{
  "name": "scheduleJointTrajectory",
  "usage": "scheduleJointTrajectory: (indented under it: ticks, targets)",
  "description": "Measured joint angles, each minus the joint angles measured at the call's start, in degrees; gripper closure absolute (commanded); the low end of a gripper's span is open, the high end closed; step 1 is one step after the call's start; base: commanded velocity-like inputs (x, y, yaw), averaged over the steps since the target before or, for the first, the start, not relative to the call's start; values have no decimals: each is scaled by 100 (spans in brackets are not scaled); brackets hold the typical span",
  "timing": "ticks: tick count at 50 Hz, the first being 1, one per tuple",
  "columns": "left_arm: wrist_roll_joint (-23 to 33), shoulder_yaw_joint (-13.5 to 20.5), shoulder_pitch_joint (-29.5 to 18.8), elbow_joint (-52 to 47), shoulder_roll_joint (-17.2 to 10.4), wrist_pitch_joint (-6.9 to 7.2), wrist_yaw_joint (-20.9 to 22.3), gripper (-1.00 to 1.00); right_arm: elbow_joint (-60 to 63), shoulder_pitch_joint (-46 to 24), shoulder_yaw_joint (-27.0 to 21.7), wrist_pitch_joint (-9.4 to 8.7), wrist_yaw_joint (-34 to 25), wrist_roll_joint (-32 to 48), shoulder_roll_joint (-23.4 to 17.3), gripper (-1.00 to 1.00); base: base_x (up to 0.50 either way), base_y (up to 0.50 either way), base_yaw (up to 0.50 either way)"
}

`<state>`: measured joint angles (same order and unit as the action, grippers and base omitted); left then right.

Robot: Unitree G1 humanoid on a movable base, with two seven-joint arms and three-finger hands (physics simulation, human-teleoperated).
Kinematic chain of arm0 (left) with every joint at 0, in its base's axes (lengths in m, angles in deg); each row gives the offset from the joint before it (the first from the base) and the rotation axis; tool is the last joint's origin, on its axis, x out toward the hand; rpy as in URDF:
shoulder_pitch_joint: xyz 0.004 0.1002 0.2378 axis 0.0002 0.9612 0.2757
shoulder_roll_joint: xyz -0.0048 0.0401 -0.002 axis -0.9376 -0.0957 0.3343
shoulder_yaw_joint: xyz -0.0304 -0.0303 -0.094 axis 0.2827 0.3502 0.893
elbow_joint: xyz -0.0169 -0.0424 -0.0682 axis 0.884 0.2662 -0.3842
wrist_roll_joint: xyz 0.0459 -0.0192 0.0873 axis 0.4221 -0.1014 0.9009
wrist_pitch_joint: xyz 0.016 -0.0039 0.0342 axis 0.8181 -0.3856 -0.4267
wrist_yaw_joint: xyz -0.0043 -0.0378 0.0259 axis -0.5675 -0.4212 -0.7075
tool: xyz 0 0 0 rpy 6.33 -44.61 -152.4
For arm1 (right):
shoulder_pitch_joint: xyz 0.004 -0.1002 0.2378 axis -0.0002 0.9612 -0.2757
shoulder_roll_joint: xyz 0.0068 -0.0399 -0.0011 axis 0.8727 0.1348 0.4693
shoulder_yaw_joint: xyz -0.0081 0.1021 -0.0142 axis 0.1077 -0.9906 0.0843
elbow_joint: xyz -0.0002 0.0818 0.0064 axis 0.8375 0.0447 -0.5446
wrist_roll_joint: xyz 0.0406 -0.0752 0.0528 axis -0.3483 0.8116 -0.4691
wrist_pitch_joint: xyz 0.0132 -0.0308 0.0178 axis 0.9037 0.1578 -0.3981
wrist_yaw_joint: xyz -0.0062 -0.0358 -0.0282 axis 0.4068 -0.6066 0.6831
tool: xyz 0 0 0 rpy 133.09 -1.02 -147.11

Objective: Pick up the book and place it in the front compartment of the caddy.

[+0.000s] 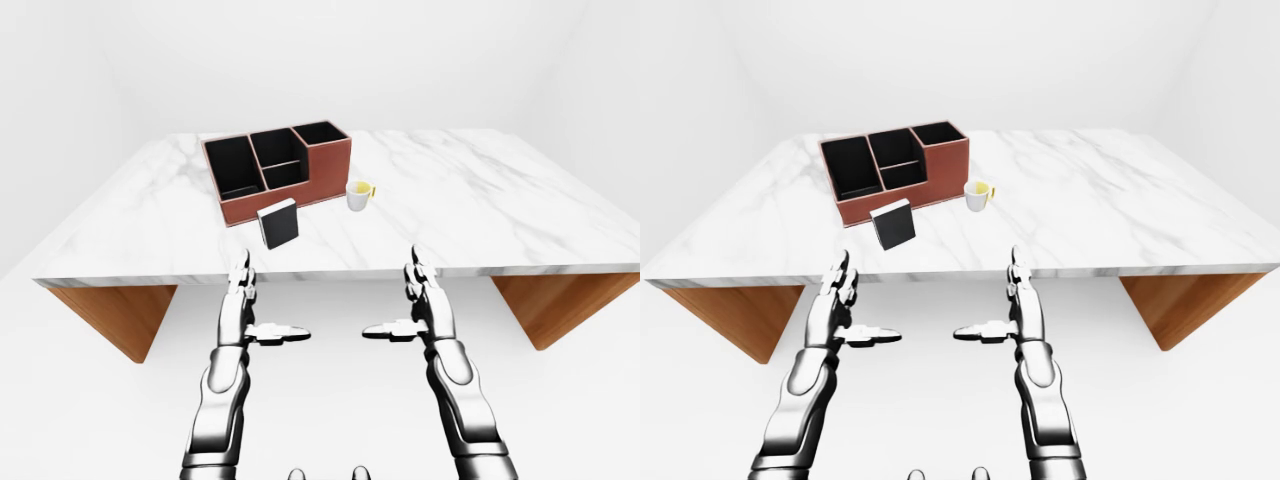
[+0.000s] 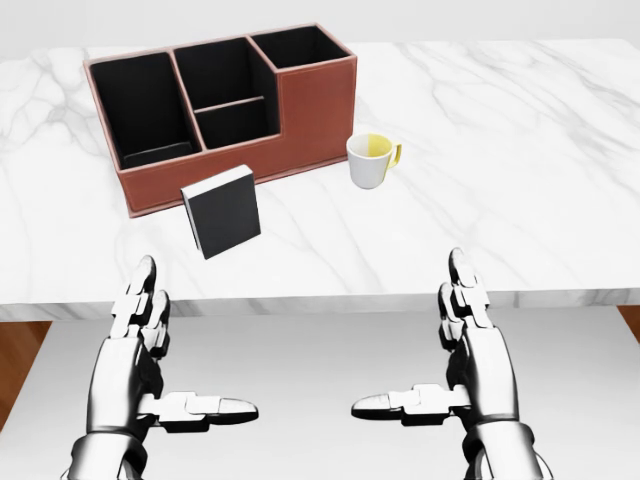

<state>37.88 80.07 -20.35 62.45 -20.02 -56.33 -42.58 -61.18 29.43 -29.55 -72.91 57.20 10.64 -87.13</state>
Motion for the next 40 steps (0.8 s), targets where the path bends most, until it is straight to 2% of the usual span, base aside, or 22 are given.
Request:
scheduleJointTrajectory:
  ticks: [24,30,36,40]
  targets:
    - [-57,101,8,-81,-55,81,144,-100,139,59,-89,-119,-165,-73,-44,-100,0,0,0]
    - [-68,117,25,-196,-63,187,157,-100,298,123,-53,-251,-175,-45,-36,-100,0,0,0]
    - [-74,131,39,-376,-71,368,165,-100,547,197,14,-472,-176,15,-20,-100,0,0,0]
    - [-78,131,41,-530,-73,480,174,-100,701,243,77,-472,-162,81,-4,-100,0,0,0]
